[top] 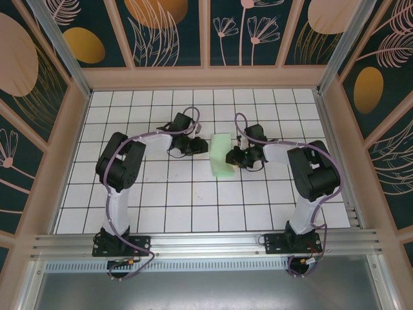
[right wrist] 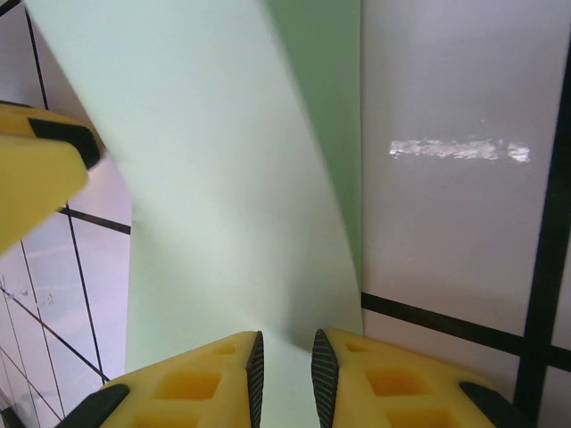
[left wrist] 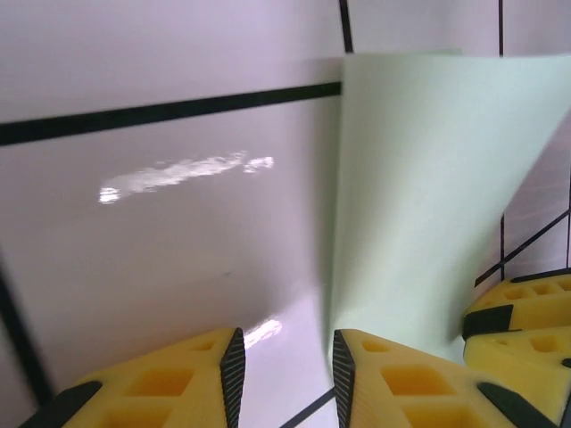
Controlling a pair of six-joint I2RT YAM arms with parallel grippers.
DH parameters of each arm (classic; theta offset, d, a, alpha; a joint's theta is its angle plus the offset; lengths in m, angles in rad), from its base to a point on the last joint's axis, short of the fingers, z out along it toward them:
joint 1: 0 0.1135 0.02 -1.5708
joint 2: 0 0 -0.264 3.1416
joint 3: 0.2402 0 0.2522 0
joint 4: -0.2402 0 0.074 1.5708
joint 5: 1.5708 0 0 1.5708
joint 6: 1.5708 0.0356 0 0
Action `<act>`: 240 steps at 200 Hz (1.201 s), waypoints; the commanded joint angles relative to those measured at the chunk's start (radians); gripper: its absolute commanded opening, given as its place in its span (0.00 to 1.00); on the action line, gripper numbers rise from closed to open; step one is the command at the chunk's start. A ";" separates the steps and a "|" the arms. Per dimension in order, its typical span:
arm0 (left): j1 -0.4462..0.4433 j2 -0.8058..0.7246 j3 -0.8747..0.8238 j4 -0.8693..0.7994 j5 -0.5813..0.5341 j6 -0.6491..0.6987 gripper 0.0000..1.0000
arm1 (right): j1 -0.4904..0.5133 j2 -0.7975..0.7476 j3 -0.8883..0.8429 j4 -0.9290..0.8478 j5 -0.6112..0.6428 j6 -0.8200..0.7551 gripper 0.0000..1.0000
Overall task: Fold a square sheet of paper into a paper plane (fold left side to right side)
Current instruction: First fold the square sheet of paper in half at the center of the table.
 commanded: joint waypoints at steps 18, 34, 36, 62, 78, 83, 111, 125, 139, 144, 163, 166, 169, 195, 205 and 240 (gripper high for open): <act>-0.005 -0.108 -0.041 0.049 0.067 -0.009 0.34 | 0.009 0.076 -0.031 -0.115 0.123 -0.024 0.28; -0.023 -0.104 -0.039 0.079 0.116 -0.021 0.33 | 0.009 0.080 -0.029 -0.118 0.124 -0.025 0.28; -0.025 -0.101 -0.036 0.081 0.121 -0.023 0.33 | 0.009 0.079 -0.028 -0.118 0.124 -0.025 0.28; -0.064 -0.032 0.029 0.091 0.148 -0.033 0.33 | 0.010 0.081 -0.028 -0.124 0.130 -0.027 0.27; -0.074 0.020 0.077 0.087 0.146 -0.038 0.33 | 0.009 0.084 -0.028 -0.123 0.129 -0.027 0.28; -0.075 0.035 0.090 0.084 0.143 -0.041 0.33 | 0.010 0.084 -0.027 -0.123 0.129 -0.027 0.28; -0.074 0.105 0.157 0.050 0.097 -0.027 0.33 | 0.017 0.091 -0.020 -0.130 0.136 -0.027 0.28; -0.075 0.128 0.177 0.033 0.064 -0.018 0.34 | 0.019 0.093 -0.017 -0.132 0.140 -0.027 0.28; -0.075 0.141 0.179 0.032 0.034 -0.011 0.35 | 0.022 0.098 -0.013 -0.136 0.145 -0.027 0.28; -0.075 0.146 0.177 0.028 0.016 -0.008 0.35 | 0.023 0.098 -0.012 -0.138 0.148 -0.027 0.28; -0.069 0.159 0.175 0.018 -0.026 -0.005 0.35 | 0.025 0.103 -0.006 -0.149 0.158 -0.031 0.28; -0.069 0.161 0.174 0.018 -0.032 -0.006 0.35 | 0.025 0.104 -0.007 -0.149 0.159 -0.031 0.28; -0.068 0.161 0.172 0.019 -0.037 -0.005 0.35 | 0.026 0.105 -0.007 -0.150 0.161 -0.031 0.28; -0.046 0.164 0.158 0.036 -0.063 -0.027 0.36 | 0.028 0.111 -0.004 -0.161 0.170 -0.040 0.28; -0.036 0.162 0.156 0.046 -0.066 -0.036 0.38 | 0.028 0.112 -0.005 -0.163 0.172 -0.041 0.28; -0.012 0.173 0.178 0.053 -0.071 -0.044 0.40 | 0.029 0.119 -0.006 -0.160 0.169 -0.045 0.28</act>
